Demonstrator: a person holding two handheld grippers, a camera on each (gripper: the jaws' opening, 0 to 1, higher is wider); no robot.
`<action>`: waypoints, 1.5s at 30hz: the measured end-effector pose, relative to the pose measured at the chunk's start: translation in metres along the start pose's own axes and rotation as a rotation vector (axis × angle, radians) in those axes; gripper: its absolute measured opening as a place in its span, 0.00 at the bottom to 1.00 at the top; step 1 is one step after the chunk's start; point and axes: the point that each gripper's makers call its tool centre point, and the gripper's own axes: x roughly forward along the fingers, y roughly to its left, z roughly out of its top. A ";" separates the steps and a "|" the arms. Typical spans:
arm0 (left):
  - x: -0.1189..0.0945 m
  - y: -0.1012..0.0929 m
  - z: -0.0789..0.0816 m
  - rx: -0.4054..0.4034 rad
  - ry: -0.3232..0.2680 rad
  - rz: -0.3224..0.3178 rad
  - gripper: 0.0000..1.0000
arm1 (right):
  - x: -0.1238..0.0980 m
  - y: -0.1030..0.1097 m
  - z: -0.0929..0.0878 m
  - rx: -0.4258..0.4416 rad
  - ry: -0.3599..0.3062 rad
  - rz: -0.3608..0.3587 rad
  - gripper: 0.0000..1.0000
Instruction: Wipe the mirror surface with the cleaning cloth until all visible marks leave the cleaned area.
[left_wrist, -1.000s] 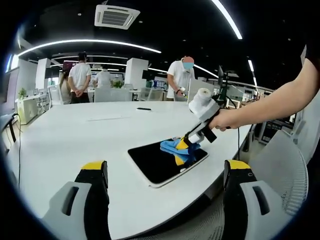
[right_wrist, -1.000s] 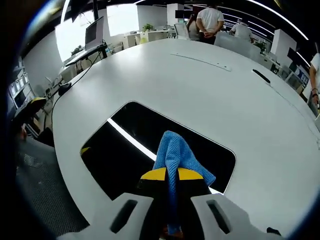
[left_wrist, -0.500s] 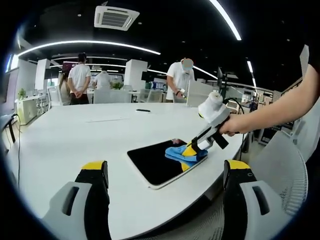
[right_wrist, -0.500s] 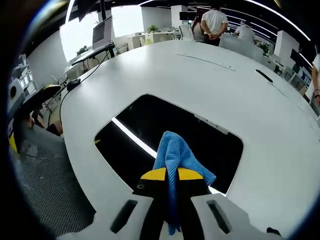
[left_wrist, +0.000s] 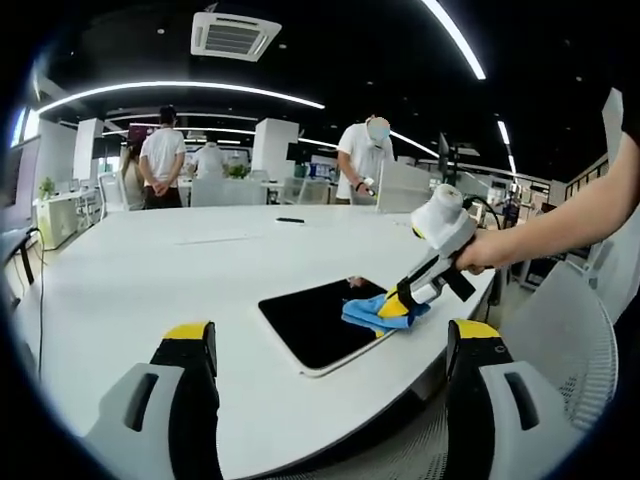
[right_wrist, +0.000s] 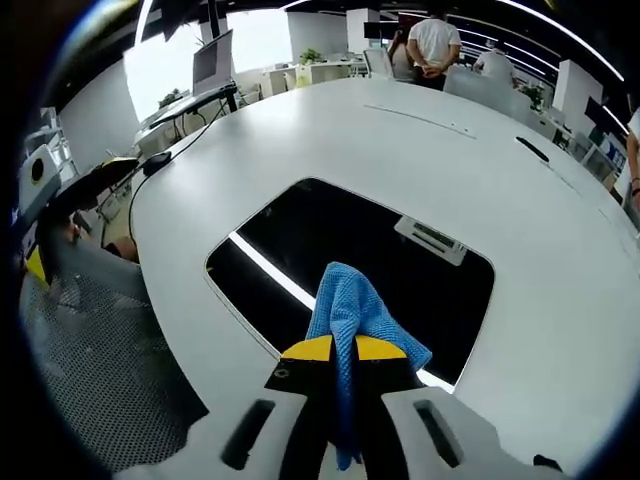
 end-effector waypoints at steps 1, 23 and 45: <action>0.000 0.000 0.000 0.000 0.001 -0.001 0.94 | -0.001 0.001 -0.001 0.000 0.000 0.001 0.00; -0.001 0.000 0.000 0.001 -0.002 0.001 0.94 | -0.006 0.008 -0.009 -0.012 -0.007 0.023 0.01; 0.000 0.000 -0.003 0.003 0.015 0.010 0.94 | -0.013 -0.017 -0.020 -0.060 -0.024 0.037 0.00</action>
